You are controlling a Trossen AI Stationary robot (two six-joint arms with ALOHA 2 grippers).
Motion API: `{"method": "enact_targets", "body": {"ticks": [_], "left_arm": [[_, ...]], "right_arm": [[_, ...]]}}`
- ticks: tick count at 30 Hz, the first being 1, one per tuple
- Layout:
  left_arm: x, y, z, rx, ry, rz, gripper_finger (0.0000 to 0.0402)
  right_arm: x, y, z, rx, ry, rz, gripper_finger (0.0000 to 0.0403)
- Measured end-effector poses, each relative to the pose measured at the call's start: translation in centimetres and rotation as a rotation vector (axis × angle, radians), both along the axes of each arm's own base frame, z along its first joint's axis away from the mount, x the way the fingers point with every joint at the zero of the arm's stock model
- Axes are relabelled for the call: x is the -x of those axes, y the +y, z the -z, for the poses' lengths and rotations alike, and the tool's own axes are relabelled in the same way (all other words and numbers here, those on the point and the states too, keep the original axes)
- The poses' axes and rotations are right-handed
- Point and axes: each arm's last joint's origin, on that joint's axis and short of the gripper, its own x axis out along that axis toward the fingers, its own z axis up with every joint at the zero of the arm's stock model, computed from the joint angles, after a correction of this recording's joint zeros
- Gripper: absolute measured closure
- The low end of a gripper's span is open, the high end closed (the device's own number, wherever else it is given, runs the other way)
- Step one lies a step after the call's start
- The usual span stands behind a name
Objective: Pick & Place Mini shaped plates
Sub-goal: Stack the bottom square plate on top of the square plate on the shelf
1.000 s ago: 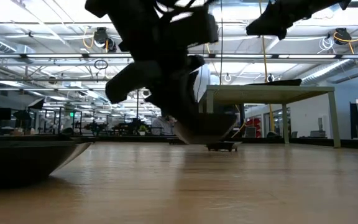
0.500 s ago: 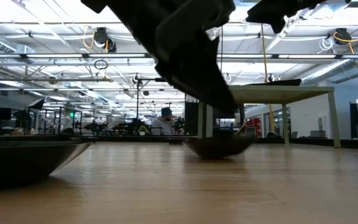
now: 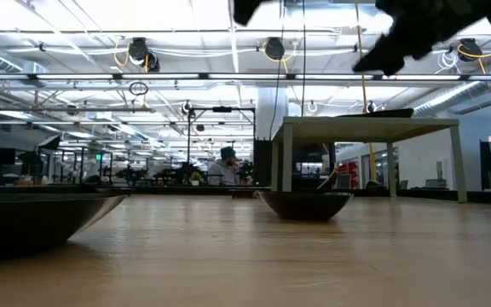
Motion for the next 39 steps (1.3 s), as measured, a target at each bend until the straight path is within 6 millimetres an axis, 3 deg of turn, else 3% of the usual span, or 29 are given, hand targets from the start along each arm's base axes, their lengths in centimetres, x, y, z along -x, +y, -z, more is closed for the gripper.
{"method": "enact_targets", "body": {"ticks": [8,14,22,32,39], "left_arm": [[2.1,1.0,-5.4,0.033,-0.178,-0.029,0.0220],[3.4,1.0,-7.5,0.054,-0.242,-0.031,0.0220],[4.7,0.6,-10.1,0.109,-0.378,-0.011,0.0220],[5.8,0.9,-12.1,0.111,-0.476,-0.003,0.0220],[5.8,0.9,-12.1,0.023,-0.484,0.010,0.0220]], "right_arm": [[-1.6,3.2,6.0,0.010,0.011,-0.119,0.0314],[-3.3,4.6,8.8,0.097,0.118,-0.175,0.0314],[-5.5,4.8,11.0,0.094,0.095,-0.015,0.0310],[-8.6,4.1,12.6,0.112,0.027,0.053,0.0217],[-10.0,3.0,15.1,0.105,0.042,0.106,0.0200]]}}
